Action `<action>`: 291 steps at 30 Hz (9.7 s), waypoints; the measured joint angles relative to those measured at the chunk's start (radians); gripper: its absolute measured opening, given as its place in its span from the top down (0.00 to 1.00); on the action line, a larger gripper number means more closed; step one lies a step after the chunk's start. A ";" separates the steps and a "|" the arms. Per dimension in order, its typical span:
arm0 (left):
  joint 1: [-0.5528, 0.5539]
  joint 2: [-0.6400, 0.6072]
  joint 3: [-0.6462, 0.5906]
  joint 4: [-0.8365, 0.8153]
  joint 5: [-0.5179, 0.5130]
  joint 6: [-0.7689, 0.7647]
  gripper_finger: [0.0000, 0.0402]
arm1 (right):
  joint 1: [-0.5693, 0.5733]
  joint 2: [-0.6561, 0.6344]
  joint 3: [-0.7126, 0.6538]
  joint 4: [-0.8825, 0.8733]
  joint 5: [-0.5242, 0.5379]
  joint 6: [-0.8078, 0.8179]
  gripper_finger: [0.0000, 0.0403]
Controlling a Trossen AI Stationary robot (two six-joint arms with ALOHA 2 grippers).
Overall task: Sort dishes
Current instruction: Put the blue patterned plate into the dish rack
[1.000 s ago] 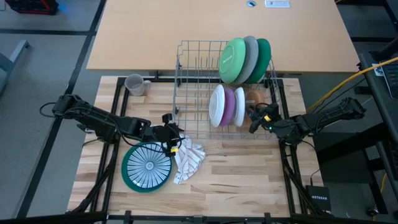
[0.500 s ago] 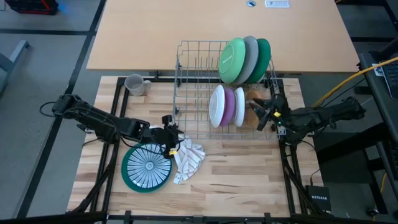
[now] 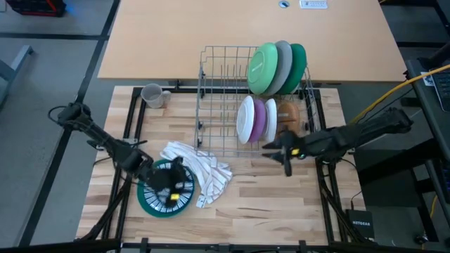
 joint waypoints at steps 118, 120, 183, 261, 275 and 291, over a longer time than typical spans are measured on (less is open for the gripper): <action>-0.376 0.536 0.119 -0.844 -0.122 -0.321 0.83 | 0.000 0.511 0.000 0.449 -0.153 -0.184 0.65; -0.373 0.536 0.120 -0.851 -0.128 -0.324 0.87 | 0.000 0.511 0.000 0.449 -0.153 -0.184 0.65; -0.322 0.533 0.573 -1.051 -0.157 -0.061 1.00 | 0.000 1.032 0.594 0.234 -0.348 -0.513 0.65; -0.479 0.455 0.936 -1.250 -0.387 -0.503 1.00 | 0.003 1.160 1.345 -0.581 -0.252 -0.297 0.94; -0.434 0.459 0.570 -1.131 -0.885 -0.756 1.00 | -0.159 1.021 1.603 -0.888 -0.200 -0.124 0.94; -0.118 0.458 0.249 -0.461 -0.637 -0.403 0.99 | -0.544 0.986 1.604 -0.999 -0.329 0.274 0.94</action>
